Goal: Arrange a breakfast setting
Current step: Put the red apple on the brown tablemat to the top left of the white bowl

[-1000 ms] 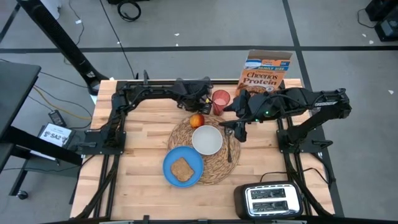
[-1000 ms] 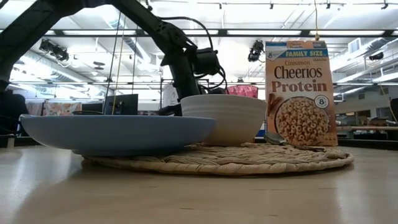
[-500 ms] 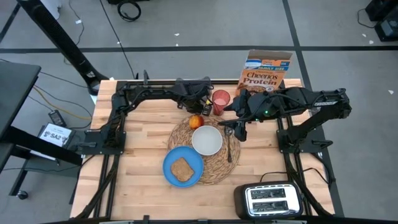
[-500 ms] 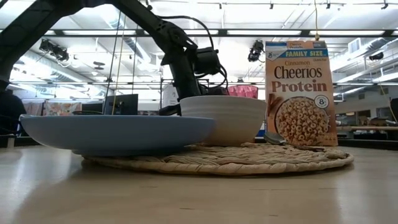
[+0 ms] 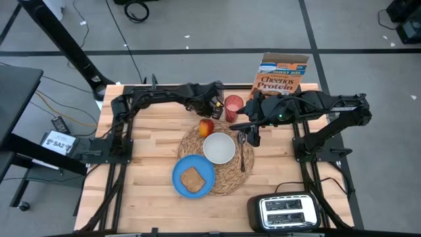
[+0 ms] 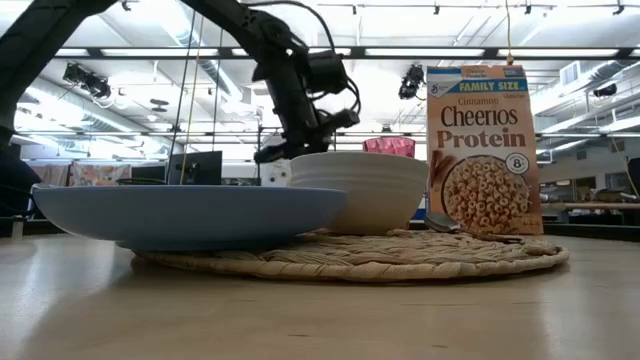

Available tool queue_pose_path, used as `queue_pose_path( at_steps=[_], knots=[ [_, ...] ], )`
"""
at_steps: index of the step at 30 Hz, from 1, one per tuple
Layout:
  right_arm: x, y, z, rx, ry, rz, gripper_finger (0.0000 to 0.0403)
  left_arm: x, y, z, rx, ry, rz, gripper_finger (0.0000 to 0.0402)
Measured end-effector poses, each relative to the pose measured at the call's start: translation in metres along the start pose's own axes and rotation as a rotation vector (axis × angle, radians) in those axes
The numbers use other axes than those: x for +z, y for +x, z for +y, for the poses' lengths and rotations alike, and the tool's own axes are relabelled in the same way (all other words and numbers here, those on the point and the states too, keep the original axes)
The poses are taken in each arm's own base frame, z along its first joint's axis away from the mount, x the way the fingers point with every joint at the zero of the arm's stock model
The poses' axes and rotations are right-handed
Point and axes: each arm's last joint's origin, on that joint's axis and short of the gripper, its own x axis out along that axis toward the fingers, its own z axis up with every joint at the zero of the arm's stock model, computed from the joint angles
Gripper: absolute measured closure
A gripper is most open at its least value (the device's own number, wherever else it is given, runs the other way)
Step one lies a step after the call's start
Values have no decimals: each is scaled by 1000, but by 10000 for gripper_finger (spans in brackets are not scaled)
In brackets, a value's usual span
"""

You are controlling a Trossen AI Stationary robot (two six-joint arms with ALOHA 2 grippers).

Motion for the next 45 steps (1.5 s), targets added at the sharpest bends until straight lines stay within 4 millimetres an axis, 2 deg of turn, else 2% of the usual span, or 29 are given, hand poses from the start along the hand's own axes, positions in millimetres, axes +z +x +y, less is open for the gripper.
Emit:
queue_pose_path(
  at_steps=[8, 16, 23, 30, 33, 40, 45],
  knots=[
    [0, 1, -2, -5, -17, 0, 128, -21, -36, -9, 86, 77, -9, 382],
    [1, 1, -1, 2, 4, -4, 138, -44, -59, -21, 172, 147, -63, 382],
    [-1, -2, 8, 36, 38, -4, 141, -67, -63, -29, 234, 197, -84, 382],
    [-4, -7, 21, 78, 72, -1, 141, -84, -69, -17, 246, 167, -166, 382],
    [-4, -8, 23, 82, 91, -2, 142, -93, -65, -11, 230, 140, -204, 382],
    [-4, -7, 23, 77, 118, -4, 142, -111, -52, -17, 181, 132, -271, 382],
    [-3, -7, 23, 80, 135, -11, 142, -116, -51, -19, 192, 136, -302, 381]
  ],
)
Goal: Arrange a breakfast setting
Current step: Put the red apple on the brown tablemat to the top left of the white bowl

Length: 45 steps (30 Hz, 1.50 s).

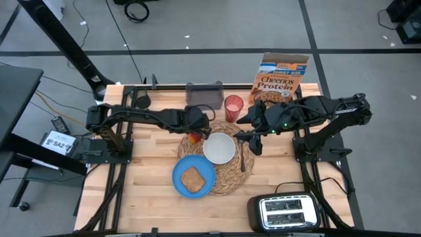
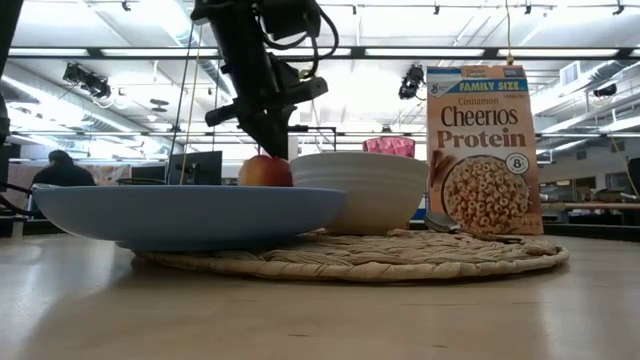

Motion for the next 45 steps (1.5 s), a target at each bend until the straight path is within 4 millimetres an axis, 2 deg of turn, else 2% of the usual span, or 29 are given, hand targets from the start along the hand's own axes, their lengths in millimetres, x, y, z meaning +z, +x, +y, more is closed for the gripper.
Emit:
queue_pose_path(
  at_steps=[15, 24, 31, 40, 45],
  knots=[
    [0, 0, 0, 11, -10, 1, 142, -5, -5, -5, 61, -45, -116, 381],
    [0, 0, 0, 11, -10, 1, 142, -21, 5, -19, 62, -25, -110, 381],
    [0, 0, 1, 32, -10, 9, 142, -22, 4, -20, 65, -22, -123, 380],
    [0, 0, 1, 35, -10, 11, 142, -23, 4, -19, 63, -16, -105, 345],
    [0, 0, 1, 36, -10, 11, 142, -24, 4, -18, 71, -9, -97, 339]
  ],
)
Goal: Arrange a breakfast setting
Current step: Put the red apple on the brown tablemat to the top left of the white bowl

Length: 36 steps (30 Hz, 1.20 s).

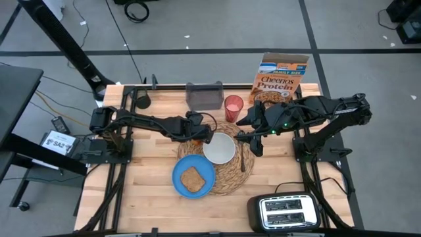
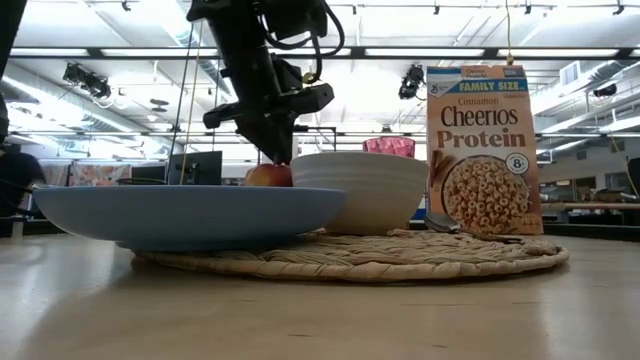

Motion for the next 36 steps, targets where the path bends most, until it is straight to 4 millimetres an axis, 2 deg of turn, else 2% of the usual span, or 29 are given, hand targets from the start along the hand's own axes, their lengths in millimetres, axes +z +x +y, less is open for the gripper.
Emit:
queue_pose_path(
  at_steps=[21, 32, 36],
  knots=[
    [0, 0, 0, 0, 0, 0, 142, -1, 0, 0, -19, 6, 43, 331],
    [0, 0, 0, 0, -10, 0, 142, -2, 0, 0, -39, 5, 71, 228],
    [0, 0, 0, -1, -15, -1, 142, -2, 0, 0, -39, 4, 72, 205]
  ],
)
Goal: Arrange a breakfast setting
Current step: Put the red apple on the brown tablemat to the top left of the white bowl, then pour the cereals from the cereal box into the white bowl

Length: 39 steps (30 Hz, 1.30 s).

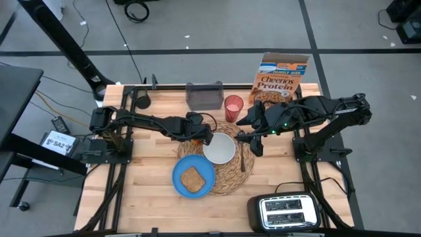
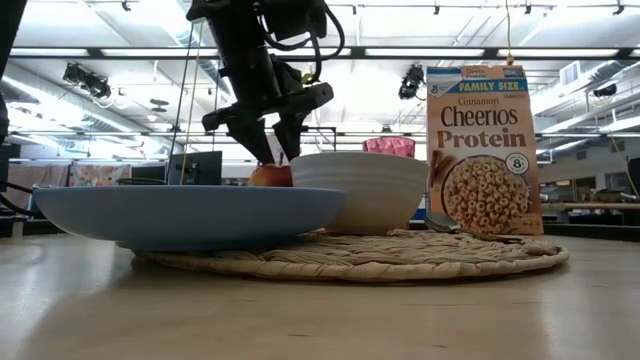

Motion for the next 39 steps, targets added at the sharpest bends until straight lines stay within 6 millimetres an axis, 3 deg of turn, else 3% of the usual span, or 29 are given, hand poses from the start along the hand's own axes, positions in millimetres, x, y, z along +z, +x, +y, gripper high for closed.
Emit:
queue_pose_path(
  at_steps=[29, 34, 39],
  knots=[
    [1, 1, -3, -8, 7, -5, 142, 11, 0, 8, 0, -13, -8, 198],
    [4, 0, -8, -58, 67, -23, 142, 17, -11, 9, -54, -33, -9, 198],
    [22, -26, -34, -208, 72, -73, 142, 26, -38, 9, -142, -25, -39, 198]
  ],
)
